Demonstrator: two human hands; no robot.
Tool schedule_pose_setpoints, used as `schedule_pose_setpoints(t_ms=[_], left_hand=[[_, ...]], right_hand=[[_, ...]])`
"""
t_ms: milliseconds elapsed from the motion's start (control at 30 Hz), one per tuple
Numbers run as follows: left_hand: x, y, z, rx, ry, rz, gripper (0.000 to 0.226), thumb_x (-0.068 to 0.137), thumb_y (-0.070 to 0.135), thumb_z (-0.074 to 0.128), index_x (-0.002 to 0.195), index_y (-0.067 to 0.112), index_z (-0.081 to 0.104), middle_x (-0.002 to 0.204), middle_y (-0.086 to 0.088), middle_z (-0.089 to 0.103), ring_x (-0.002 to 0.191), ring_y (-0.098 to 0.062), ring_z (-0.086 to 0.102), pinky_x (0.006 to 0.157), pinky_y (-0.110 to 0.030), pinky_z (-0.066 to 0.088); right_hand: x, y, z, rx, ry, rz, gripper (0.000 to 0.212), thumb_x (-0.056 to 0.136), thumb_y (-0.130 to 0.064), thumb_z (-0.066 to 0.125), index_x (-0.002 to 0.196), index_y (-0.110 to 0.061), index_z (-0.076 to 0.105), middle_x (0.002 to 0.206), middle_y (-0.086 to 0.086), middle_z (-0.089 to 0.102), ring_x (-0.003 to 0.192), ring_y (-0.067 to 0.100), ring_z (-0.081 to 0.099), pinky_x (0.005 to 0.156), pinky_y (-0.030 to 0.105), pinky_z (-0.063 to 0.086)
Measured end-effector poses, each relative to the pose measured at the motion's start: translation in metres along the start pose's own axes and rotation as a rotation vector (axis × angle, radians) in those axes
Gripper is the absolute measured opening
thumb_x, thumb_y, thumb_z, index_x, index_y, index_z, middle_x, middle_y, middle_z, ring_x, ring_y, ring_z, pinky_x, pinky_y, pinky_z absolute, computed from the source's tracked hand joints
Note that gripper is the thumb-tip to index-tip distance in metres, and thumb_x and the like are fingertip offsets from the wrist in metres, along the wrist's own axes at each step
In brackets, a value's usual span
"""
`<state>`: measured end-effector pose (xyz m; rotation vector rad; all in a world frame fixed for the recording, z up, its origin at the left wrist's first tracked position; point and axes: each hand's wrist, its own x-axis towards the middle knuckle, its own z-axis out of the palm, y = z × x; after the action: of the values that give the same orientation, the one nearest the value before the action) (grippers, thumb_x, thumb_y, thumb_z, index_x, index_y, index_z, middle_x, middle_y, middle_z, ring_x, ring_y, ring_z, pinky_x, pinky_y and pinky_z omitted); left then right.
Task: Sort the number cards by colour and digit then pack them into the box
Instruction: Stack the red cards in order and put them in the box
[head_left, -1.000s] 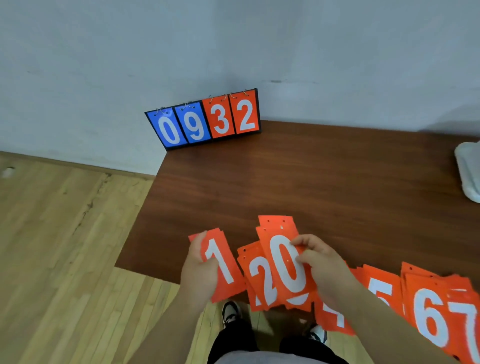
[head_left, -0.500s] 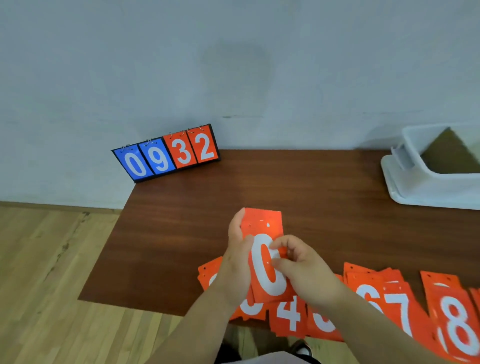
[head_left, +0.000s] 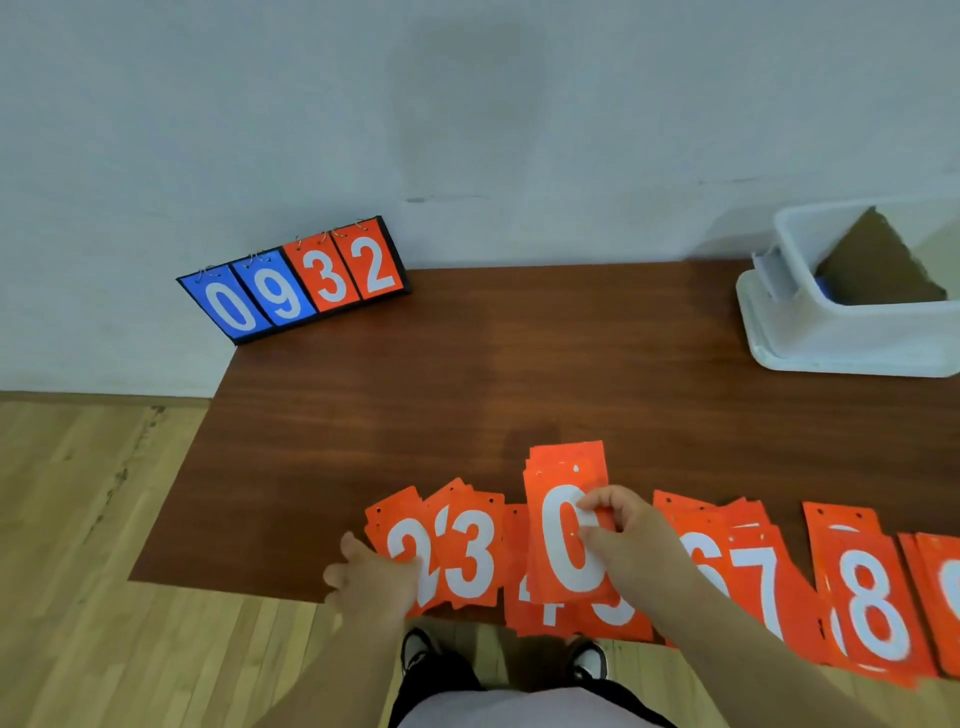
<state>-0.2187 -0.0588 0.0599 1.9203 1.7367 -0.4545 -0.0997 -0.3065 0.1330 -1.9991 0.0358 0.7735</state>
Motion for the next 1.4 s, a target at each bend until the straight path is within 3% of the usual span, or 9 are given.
schedule_pose_setpoints(t_ms=[200, 333, 500, 633, 733, 900, 1067, 1267, 1400], left_hand=[[-0.002, 0.001, -0.003, -0.213, -0.044, -0.108, 0.111, 0.074, 0.03, 0.086, 0.157, 0.022, 0.012, 0.144, -0.023, 0.023, 0.093, -0.038, 0.053, 0.075, -0.043, 0.053], [-0.007, 0.0, -0.006, -0.296, -0.072, -0.012, 0.104, 0.083, 0.018, 0.081, 0.159, 0.016, 0.01, 0.142, -0.024, 0.049, 0.119, -0.043, 0.057, 0.092, -0.051, 0.052], [-0.028, 0.029, -0.037, -0.174, -0.161, 0.213, 0.062, 0.1, 0.014, 0.058, 0.15, -0.006, 0.027, 0.142, -0.024, 0.05, 0.132, -0.045, 0.045, 0.111, -0.054, 0.036], [0.002, 0.003, -0.021, -0.043, -0.031, 0.251, 0.076, 0.096, 0.027, 0.063, 0.155, 0.026, 0.015, 0.138, -0.011, 0.056, 0.122, -0.034, 0.053, 0.097, -0.053, 0.054], [0.02, -0.005, -0.014, 0.032, 0.021, 0.265, 0.084, 0.089, 0.029, 0.073, 0.153, 0.029, 0.02, 0.134, -0.006, 0.05, 0.119, -0.029, 0.054, 0.092, -0.046, 0.058], [0.029, 0.017, -0.034, -0.051, -0.206, 0.172, 0.102, 0.08, 0.036, 0.082, 0.156, 0.029, 0.014, 0.137, -0.012, 0.039, 0.11, -0.029, 0.054, 0.081, -0.037, 0.054], [0.055, -0.015, -0.028, -0.146, -0.242, 0.378, 0.088, 0.093, 0.026, 0.068, 0.154, 0.042, 0.007, 0.129, -0.002, 0.06, 0.107, -0.025, 0.066, 0.081, -0.045, 0.063], [0.089, -0.017, -0.081, -0.349, -0.204, 0.364, 0.061, 0.102, 0.011, 0.051, 0.155, 0.028, 0.028, 0.133, -0.011, 0.057, 0.109, -0.031, 0.062, 0.084, -0.039, 0.057], [0.094, 0.001, -0.112, -0.396, -0.279, 0.38, 0.05, 0.096, 0.006, 0.047, 0.139, 0.032, 0.047, 0.112, -0.005, 0.058, 0.089, -0.023, 0.058, 0.071, -0.033, 0.048]], right_hand=[[0.01, 0.001, 0.007, -0.013, -0.045, 0.025, 0.016, 0.095, -0.021, 0.064, 0.099, -0.036, 0.062, 0.103, -0.016, 0.064, 0.087, 0.01, 0.066, 0.069, 0.028, 0.059], [0.016, -0.005, 0.019, -0.013, -0.074, 0.043, 0.014, 0.096, -0.021, 0.063, 0.099, -0.035, 0.062, 0.102, -0.017, 0.061, 0.088, 0.009, 0.063, 0.064, 0.022, 0.055], [0.024, -0.018, 0.034, -0.02, -0.072, 0.051, 0.014, 0.096, -0.021, 0.063, 0.101, -0.034, 0.062, 0.103, -0.016, 0.061, 0.086, 0.011, 0.065, 0.065, 0.023, 0.059], [0.028, -0.028, 0.05, -0.034, -0.071, 0.059, 0.013, 0.097, -0.022, 0.063, 0.101, -0.035, 0.061, 0.108, -0.013, 0.061, 0.087, 0.012, 0.066, 0.061, 0.022, 0.058], [0.03, -0.035, 0.062, -0.051, -0.053, 0.08, 0.014, 0.097, -0.023, 0.064, 0.099, -0.036, 0.059, 0.107, -0.013, 0.059, 0.084, 0.012, 0.066, 0.056, 0.019, 0.056], [0.035, -0.046, 0.086, -0.075, -0.032, 0.124, 0.012, 0.097, -0.027, 0.064, 0.101, -0.038, 0.058, 0.114, -0.011, 0.058, 0.089, 0.011, 0.065, 0.058, 0.019, 0.055], [0.04, -0.053, 0.105, -0.099, 0.011, 0.133, 0.012, 0.097, -0.028, 0.064, 0.102, -0.038, 0.059, 0.119, -0.009, 0.059, 0.093, 0.011, 0.064, 0.061, 0.018, 0.054], [0.043, -0.07, 0.124, -0.06, 0.008, 0.17, 0.016, 0.099, -0.023, 0.06, 0.101, -0.039, 0.06, 0.122, -0.007, 0.056, 0.092, 0.013, 0.063, 0.059, 0.02, 0.054], [0.04, -0.092, 0.139, 0.122, -0.007, 0.272, 0.025, 0.096, -0.011, 0.057, 0.099, -0.034, 0.068, 0.123, 0.004, 0.061, 0.1, 0.029, 0.066, 0.073, 0.038, 0.062]])
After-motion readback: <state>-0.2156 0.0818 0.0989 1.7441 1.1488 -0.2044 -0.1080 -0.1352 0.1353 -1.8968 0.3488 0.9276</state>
